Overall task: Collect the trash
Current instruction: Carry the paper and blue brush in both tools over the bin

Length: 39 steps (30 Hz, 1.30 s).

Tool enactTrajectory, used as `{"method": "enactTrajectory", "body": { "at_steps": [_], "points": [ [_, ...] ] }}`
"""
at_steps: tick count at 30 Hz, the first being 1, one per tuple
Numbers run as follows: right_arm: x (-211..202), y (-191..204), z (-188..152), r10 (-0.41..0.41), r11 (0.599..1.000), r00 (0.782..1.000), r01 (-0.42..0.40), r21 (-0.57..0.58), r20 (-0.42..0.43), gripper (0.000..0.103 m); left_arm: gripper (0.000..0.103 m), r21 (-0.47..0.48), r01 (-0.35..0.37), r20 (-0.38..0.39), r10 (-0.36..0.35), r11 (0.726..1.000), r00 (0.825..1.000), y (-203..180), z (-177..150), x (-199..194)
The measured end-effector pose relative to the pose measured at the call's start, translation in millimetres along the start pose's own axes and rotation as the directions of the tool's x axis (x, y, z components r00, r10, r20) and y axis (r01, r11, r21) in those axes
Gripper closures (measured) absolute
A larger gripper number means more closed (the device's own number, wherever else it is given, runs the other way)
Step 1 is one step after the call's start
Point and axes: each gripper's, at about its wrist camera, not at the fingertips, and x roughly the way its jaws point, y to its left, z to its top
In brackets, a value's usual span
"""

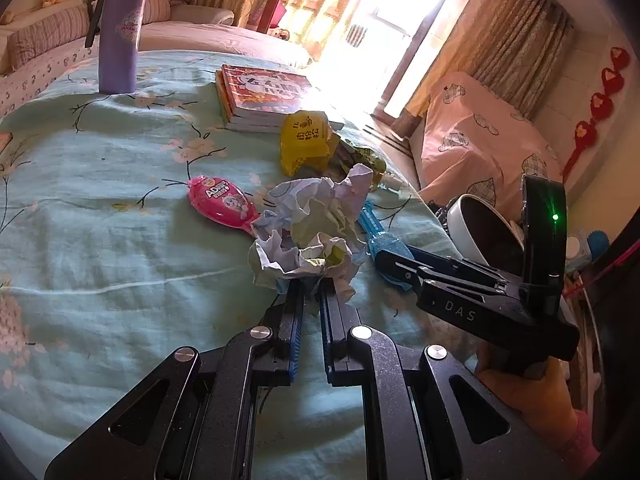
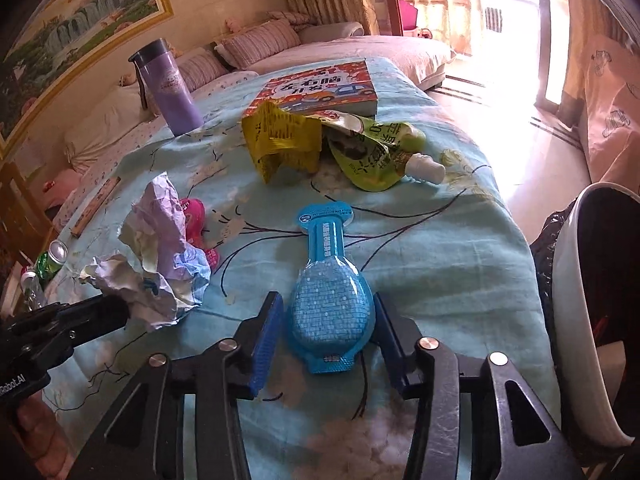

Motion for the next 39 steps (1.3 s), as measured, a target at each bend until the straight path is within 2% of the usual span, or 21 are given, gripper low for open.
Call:
{"method": "enactTrajectory", "body": {
  "at_steps": [4,10,15,21,27,39],
  "points": [
    [-15.0,-7.1,-7.7,0.023,0.999,0.999,-0.024,0.029,0.028,0.062,0.095,0.024,0.011,0.004,-0.011,1.0,1.0,-11.1,-0.1,-1.3],
    [-61.2,-27.8,-23.2,0.031,0.995,0.994,-0.04,0.09,0.108,0.062,0.095,0.065,0.054,-0.003,-0.054,0.996,0.999,-41.9,0.8,2.3],
    [-102.1,-57.9,-34.2,-0.004,0.987,0.985,-0.024,0.16,0.173,0.062,0.095,0.101,0.096,-0.021,-0.094,0.99,0.995,-74.5,4.0,11.2],
    [-134.5,-94.6,-45.8,-0.073,0.973,0.974,0.022,0.23,0.214,0.062,0.095,0.162,0.14,-0.031,-0.136,0.977,0.99,-120.2,5.6,18.3],
    [-148.9,-130.8,-54.4,-0.123,0.955,0.965,0.051,0.294,0.231,0.063,0.095,0.219,0.17,-0.053,-0.162,0.961,0.985,-159.2,7.1,29.9],
    [-155.8,-172.9,-53.6,-0.156,0.935,0.957,0.064,0.348,0.243,0.063,0.095,0.289,0.207,-0.094,-0.188,0.935,0.978,-212.4,21.1,55.6]
  ]
}}
